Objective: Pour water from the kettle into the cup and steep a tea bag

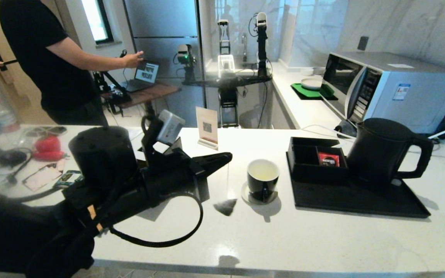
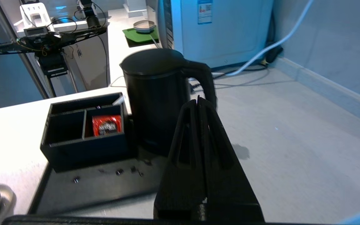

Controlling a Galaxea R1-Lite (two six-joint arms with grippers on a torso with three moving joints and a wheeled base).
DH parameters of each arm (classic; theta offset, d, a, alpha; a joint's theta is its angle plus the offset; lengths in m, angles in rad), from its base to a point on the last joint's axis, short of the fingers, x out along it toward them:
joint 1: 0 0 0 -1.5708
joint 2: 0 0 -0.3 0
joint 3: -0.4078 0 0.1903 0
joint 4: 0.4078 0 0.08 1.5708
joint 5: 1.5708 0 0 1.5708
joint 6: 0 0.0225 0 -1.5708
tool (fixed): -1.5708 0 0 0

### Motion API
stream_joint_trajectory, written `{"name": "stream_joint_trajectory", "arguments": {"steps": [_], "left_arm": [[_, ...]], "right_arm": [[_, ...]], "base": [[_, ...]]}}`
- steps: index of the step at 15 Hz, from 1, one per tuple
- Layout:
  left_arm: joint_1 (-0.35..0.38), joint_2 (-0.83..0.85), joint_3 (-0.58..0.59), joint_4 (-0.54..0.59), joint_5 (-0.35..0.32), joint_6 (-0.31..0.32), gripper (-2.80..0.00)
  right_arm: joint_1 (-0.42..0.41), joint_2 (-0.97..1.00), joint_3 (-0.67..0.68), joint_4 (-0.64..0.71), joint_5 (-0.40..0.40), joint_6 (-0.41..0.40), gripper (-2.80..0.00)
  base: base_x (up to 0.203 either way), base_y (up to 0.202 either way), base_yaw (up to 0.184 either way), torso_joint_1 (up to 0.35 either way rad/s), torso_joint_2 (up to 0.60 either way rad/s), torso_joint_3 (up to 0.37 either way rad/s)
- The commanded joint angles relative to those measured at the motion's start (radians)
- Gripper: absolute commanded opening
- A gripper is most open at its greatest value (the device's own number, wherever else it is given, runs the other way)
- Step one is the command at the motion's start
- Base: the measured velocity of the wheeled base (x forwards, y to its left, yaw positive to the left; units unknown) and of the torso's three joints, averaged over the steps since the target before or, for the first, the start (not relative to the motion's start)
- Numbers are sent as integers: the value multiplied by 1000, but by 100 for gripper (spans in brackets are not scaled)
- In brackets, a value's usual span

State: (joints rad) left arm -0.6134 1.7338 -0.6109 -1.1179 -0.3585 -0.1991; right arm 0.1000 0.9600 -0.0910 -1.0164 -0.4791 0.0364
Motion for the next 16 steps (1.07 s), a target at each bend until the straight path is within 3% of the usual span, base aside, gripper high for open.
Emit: {"name": "stream_joint_trajectory", "arguments": {"steps": [1, 5, 9, 12, 16], "left_arm": [[0, 7, -1, -7, -2, -2, -280], [0, 9, -1, -7, -2, -2, -280], [0, 13, 0, -7, -3, -2, -280], [0, 21, 2, -8, -3, -2, -280], [-20, 36, -4, -8, -2, -3, -280]], "right_arm": [[-4, -138, 59, 12, -2, -17, -280], [-3, -401, 86, 239, 28, -58, -280], [-2, -674, 89, 546, 148, -110, -280], [-2, -676, 91, 706, 319, -90, -280], [-2, -676, 91, 873, 373, -96, -280]], "base": [[0, 0, 0, 0, 0, 0], [0, 0, 0, 0, 0, 0], [0, 0, 0, 0, 0, 0], [0, 0, 0, 0, 0, 0], [0, 0, 0, 0, 0, 0]]}}
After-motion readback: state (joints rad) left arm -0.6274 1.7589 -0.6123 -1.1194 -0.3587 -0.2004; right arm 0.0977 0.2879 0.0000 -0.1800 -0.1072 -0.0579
